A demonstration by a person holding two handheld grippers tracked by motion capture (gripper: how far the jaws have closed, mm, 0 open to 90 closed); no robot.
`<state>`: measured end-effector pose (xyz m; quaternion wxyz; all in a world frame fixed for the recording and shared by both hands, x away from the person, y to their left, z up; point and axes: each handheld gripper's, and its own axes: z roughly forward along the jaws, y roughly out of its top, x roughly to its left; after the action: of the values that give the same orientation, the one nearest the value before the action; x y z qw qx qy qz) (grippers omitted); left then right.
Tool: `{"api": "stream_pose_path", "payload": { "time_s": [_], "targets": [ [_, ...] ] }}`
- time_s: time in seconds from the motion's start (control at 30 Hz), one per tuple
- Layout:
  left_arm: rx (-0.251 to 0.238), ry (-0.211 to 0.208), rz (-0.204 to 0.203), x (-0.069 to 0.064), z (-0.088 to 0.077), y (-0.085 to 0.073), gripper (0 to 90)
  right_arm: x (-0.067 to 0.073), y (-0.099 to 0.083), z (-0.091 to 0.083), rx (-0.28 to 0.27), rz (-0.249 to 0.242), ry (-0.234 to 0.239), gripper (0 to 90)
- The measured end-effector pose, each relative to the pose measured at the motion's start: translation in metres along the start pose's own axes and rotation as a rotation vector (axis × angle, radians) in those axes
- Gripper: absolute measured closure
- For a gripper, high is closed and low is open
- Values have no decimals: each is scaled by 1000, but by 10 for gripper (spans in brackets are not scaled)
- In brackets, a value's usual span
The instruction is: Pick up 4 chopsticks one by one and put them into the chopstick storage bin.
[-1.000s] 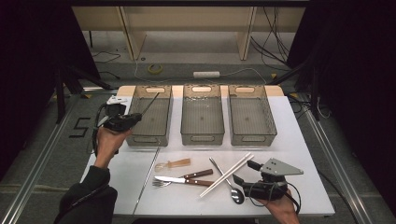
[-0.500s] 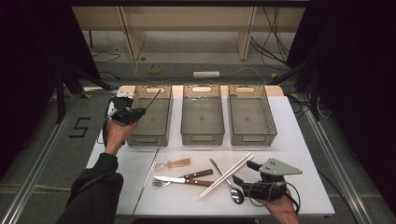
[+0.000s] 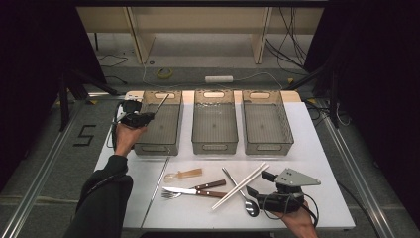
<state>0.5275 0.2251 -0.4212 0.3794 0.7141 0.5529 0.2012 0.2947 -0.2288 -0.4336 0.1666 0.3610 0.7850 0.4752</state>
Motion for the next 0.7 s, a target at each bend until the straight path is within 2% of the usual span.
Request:
{"api": "stream_pose_path", "payload": {
  "time_s": [0.2, 0.3, 0.37, 0.4, 0.47, 0.57, 0.7],
  "targets": [
    [7, -6, -1, 3, 8, 0, 851, 0, 0, 0, 2, 1, 1, 274],
    [6, -12, -18, 5, 11, -1, 843, 0, 0, 0, 2, -1, 1, 274],
    [-2, -28, -40, 6, 11, -1, 763, 0, -1, 0, 4, 0, 2, 274],
    [-10, -35, -58, 7, 11, 0, 763, 0, -1, 0, 4, 0, 2, 274],
    [-19, -57, -74, 7, 6, 2, 665, 0, -1, 0, 3, -2, 1, 274],
    [-8, -53, -39, 2, -3, 4, 547, -1, -1, 0, 5, 0, 1, 274],
    [-13, -66, -48, -6, -25, 3, 443, 0, -1, -1, 0, 2, -3, 274]
  ]
}}
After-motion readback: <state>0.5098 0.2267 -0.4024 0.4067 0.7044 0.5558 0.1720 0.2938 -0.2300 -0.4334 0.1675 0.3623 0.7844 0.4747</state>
